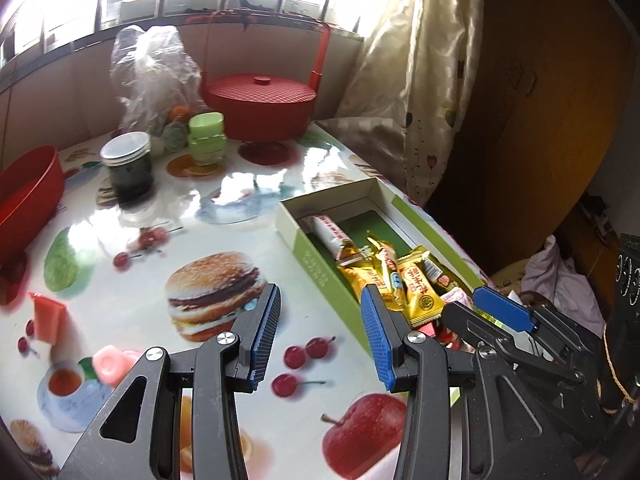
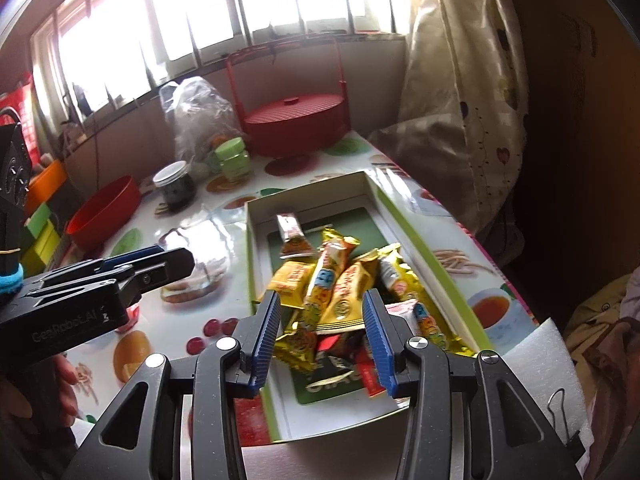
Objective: Organize snacks
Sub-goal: 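Move both open tools back over the jelly cups on the table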
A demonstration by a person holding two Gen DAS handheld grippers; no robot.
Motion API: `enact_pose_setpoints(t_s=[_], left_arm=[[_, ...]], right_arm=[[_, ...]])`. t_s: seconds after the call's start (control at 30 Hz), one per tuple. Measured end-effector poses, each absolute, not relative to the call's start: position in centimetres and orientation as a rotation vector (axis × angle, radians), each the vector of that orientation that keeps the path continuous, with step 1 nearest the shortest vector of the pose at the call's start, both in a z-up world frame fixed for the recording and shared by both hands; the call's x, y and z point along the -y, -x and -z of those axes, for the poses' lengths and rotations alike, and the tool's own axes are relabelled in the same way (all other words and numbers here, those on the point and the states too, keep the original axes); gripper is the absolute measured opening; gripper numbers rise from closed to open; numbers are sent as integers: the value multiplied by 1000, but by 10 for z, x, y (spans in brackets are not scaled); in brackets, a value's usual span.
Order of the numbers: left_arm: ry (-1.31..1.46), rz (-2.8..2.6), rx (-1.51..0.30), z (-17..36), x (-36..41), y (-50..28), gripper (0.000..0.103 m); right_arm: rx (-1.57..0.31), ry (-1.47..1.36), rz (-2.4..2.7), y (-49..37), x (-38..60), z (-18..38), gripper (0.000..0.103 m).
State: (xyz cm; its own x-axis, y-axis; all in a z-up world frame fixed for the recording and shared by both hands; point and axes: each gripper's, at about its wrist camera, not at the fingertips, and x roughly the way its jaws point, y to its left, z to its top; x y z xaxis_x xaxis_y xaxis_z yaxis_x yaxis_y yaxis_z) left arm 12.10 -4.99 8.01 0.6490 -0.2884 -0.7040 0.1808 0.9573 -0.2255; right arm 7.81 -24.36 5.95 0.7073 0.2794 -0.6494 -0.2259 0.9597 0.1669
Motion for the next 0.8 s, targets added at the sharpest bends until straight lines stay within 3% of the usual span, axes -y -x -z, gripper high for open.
enact_pose_setpoints(t_s=[0.8], left_arm=[[214, 118, -780, -74, -41, -83, 43]], right_arm=[[-753, 10, -499, -69, 161, -54, 45]])
